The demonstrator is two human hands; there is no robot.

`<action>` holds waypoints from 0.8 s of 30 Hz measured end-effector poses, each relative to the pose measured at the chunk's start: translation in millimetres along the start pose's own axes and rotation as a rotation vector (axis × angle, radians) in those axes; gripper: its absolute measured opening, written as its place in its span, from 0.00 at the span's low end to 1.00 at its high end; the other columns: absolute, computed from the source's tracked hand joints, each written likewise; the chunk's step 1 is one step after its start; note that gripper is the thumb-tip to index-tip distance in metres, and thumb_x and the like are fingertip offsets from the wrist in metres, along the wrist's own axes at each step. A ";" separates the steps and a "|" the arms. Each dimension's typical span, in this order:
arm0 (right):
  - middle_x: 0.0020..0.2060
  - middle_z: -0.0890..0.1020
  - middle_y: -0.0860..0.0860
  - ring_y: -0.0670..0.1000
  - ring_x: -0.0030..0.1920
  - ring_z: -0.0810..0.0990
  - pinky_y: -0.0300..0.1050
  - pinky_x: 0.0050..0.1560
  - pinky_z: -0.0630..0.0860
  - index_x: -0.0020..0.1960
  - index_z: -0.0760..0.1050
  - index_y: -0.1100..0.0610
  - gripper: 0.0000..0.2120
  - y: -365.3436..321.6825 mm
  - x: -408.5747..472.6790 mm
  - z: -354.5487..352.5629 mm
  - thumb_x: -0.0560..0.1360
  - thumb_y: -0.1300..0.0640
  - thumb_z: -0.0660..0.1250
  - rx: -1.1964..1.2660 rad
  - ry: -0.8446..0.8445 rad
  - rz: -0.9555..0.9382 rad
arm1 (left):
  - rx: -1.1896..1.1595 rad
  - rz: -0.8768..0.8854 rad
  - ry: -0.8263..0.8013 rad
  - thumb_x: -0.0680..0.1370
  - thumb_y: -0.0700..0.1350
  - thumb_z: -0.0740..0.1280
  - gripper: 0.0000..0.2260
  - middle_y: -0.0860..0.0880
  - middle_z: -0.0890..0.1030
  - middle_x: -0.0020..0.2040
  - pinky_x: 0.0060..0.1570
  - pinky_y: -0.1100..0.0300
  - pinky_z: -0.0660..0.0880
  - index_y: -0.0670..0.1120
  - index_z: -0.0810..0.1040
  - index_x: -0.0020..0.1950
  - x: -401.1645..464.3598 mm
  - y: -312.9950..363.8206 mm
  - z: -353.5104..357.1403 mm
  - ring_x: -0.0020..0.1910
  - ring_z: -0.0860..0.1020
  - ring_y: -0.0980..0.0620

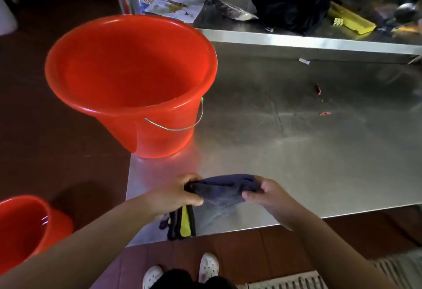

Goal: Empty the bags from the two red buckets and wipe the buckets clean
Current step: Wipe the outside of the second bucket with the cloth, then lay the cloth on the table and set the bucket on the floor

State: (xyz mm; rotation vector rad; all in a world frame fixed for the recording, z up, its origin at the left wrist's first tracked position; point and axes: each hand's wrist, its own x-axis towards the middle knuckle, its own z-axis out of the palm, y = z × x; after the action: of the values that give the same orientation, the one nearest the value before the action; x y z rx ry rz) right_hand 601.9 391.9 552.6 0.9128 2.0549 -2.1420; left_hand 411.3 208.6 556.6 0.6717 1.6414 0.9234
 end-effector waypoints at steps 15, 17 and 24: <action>0.44 0.82 0.50 0.56 0.45 0.80 0.42 0.40 0.69 0.47 0.75 0.50 0.04 58.4 55.3 -30.2 0.76 0.50 0.64 -0.748 0.507 0.184 | 0.340 -0.084 0.581 0.75 0.41 0.67 0.14 0.51 0.76 0.51 0.41 0.62 0.70 0.43 0.74 0.60 75.6 -47.5 19.4 0.46 0.77 0.53; 0.45 0.82 0.48 0.53 0.44 0.80 0.42 0.39 0.71 0.46 0.77 0.49 0.04 37.9 58.5 -35.6 0.75 0.53 0.63 -0.781 0.498 0.087 | 0.215 -0.070 0.657 0.77 0.41 0.66 0.09 0.49 0.77 0.51 0.43 0.61 0.69 0.45 0.74 0.57 61.4 -45.7 11.9 0.48 0.76 0.51; 0.37 0.81 0.42 0.46 0.38 0.80 0.43 0.38 0.73 0.46 0.78 0.47 0.06 -71.1 86.8 -11.4 0.78 0.53 0.62 -0.757 0.453 -0.376 | 0.151 0.022 1.034 0.73 0.51 0.59 0.06 0.55 0.80 0.39 0.42 0.51 0.75 0.56 0.75 0.38 -29.8 -26.3 -55.0 0.41 0.79 0.48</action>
State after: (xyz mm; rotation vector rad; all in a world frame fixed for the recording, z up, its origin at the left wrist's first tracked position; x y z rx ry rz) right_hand 505.0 442.9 580.0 0.9888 3.1073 -1.0775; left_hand 366.5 157.5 556.4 0.2927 2.6279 1.2748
